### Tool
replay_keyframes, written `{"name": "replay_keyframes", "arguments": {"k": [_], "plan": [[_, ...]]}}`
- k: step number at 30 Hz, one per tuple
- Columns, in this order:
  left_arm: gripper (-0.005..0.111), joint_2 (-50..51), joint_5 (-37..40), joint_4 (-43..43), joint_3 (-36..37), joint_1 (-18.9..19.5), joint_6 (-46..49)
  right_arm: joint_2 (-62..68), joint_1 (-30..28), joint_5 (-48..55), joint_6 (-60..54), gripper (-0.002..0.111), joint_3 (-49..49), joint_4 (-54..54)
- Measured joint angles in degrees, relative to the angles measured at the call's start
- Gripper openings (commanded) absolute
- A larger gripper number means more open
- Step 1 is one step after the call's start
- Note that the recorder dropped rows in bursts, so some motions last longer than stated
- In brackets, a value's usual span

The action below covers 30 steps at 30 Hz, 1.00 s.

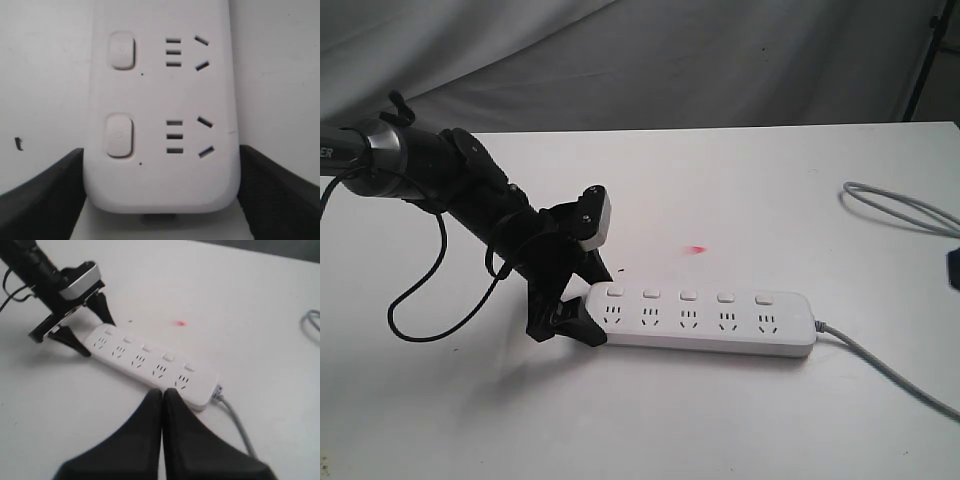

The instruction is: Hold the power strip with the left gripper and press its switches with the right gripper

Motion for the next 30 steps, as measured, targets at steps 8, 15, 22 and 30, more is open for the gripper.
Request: {"name": "replay_keyframes", "arguments": {"k": [8,15,22,30], "plan": [[0.067,0.0,0.0,0.0,0.0,0.0,0.0,10.62,7.41,0.44,0.11,0.0,-0.87,2.68],[0.067,0.0,0.0,0.0,0.0,0.0,0.0,21.44,9.97,0.69,-18.2,0.0,-8.8,14.27],[0.067,0.0,0.0,0.0,0.0,0.0,0.0,34.51,9.97,3.76,-31.36,0.0,-18.88,19.35],[0.067,0.0,0.0,0.0,0.0,0.0,0.0,42.29,9.7,3.76,-39.83,0.0,-26.96,21.08]]}}
